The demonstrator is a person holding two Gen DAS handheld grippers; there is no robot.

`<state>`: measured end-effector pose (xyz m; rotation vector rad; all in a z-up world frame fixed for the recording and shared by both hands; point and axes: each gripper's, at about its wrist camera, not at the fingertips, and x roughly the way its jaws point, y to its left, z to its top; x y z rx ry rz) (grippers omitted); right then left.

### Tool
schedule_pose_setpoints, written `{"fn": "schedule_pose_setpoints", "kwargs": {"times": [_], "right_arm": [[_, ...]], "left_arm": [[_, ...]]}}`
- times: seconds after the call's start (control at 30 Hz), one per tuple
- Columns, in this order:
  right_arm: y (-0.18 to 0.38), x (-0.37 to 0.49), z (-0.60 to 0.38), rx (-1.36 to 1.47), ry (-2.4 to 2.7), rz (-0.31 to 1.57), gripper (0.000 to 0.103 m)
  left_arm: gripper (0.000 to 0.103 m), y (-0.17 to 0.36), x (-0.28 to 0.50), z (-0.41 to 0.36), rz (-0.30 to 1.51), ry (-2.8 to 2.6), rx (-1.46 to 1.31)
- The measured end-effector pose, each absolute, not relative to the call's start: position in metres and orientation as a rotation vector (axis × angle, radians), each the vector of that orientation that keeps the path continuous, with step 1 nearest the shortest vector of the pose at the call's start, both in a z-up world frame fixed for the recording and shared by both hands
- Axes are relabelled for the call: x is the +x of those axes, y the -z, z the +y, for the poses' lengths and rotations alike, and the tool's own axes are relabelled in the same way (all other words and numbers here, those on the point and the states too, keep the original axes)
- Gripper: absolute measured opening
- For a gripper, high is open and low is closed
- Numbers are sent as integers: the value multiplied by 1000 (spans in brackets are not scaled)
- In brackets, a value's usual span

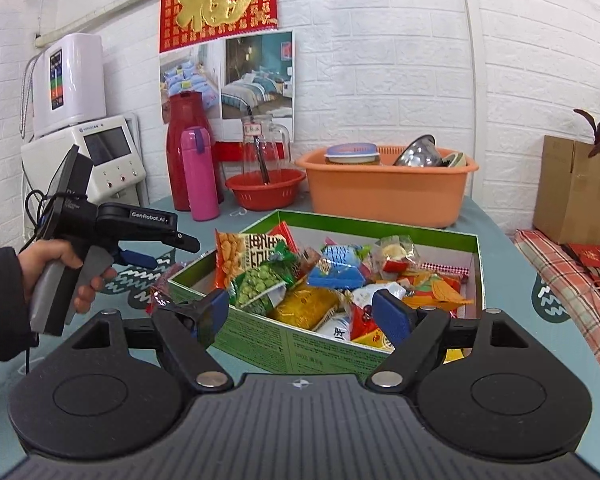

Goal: Organize snacks
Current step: 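Move both grippers to the clear red-labelled date bag and grasp it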

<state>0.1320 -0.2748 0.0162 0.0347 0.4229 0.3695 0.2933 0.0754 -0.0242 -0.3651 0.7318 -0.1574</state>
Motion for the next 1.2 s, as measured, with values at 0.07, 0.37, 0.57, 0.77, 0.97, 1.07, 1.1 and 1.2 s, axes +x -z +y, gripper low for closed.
{"fn": "schedule_pose_setpoints", "kwargs": {"times": [0.07, 0.37, 0.57, 0.77, 0.97, 1.07, 1.1, 1.2], "right_arm": [[-12, 135, -275, 34, -365, 440, 103], [-10, 135, -261, 46, -423, 469, 103], [3, 122, -228, 31, -557, 541, 103], [17, 112, -185, -49, -674, 615, 103], [21, 121, -154, -107, -739, 630, 103], [22, 130, -140, -136, -706, 635, 103], [22, 133, -138, -139, -705, 636, 103], [21, 140, -129, -147, -716, 635, 103]], "left_arm": [[103, 32, 300, 77, 766, 160, -361], [60, 44, 240, 75, 812, 289, -259], [103, 35, 186, 87, 769, 299, -324], [103, 13, 147, 120, 689, 267, -422], [103, 26, 129, 140, 712, 270, -495], [103, 37, 120, 149, 707, 276, -560], [103, 40, 119, 151, 705, 286, -584], [103, 45, 119, 153, 701, 308, -640]]}}
